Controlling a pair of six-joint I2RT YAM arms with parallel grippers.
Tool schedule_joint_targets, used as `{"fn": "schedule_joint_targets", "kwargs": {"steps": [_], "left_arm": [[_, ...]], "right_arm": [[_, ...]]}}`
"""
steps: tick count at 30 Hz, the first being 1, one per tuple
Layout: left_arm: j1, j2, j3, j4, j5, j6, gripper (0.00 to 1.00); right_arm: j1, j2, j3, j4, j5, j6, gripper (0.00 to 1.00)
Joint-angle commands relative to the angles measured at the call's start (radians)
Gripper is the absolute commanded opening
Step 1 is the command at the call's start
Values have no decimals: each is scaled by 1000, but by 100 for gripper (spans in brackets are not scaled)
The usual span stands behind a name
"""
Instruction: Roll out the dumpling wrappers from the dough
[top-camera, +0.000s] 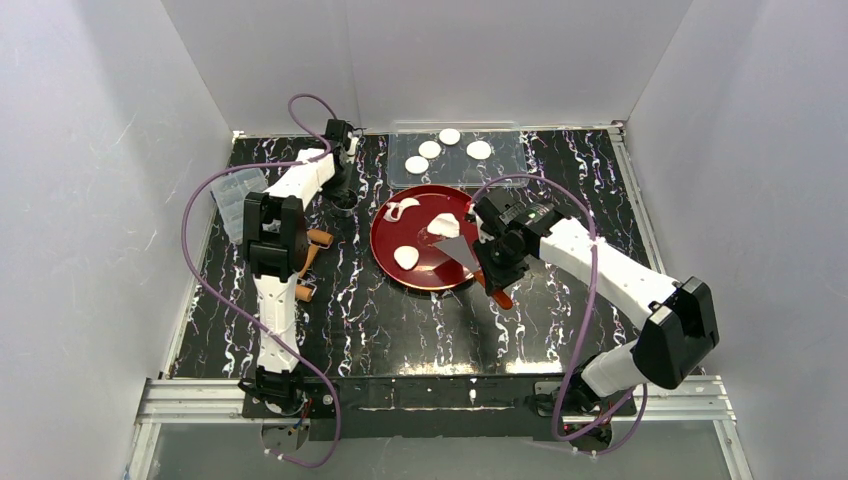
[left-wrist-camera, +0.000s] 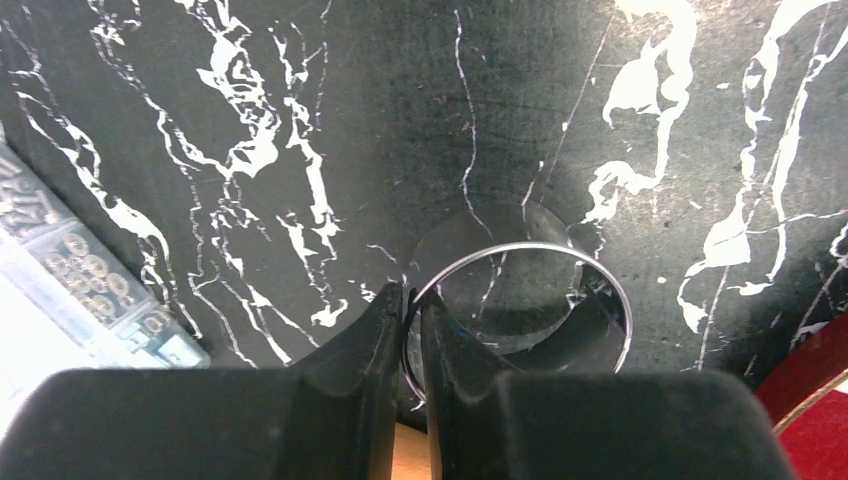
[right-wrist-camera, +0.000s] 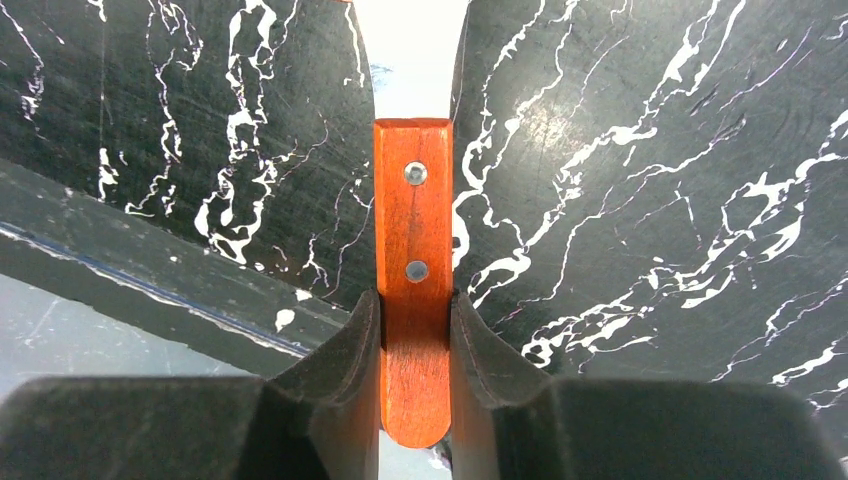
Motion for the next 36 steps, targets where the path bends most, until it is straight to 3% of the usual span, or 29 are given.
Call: {"fn": "schedule_joint_targets", "kwargs": {"steps": [1,3,8,12,15,20,25,36], "left_arm": [[-4,-33,-26,13,33,-17,15],[-4,-31,-36,9,37,-20,19],[-4,-63,-60,5,43,-22,46],[-9,-141,-74,-9,43,-23,58],[-30,-270,-150,0,45,-45,61],[-96,-440,-365,-6,212,-137,70],[-145,-434,-484,-2,275,-212,73],[-153,-347,-522,27,335,-298,71]], "right_arm": [[26,3,26,43,49,-66,1],[28,20,32,35,65,-79,1],[31,55,54,10,115,-108,1],[32,61,57,12,147,-132,1],[35,67,51,32,158,-166,1],[47,84,49,59,149,-284,1],[52,160,103,19,178,-301,1],[63,258,120,47,256,-287,1]]}}
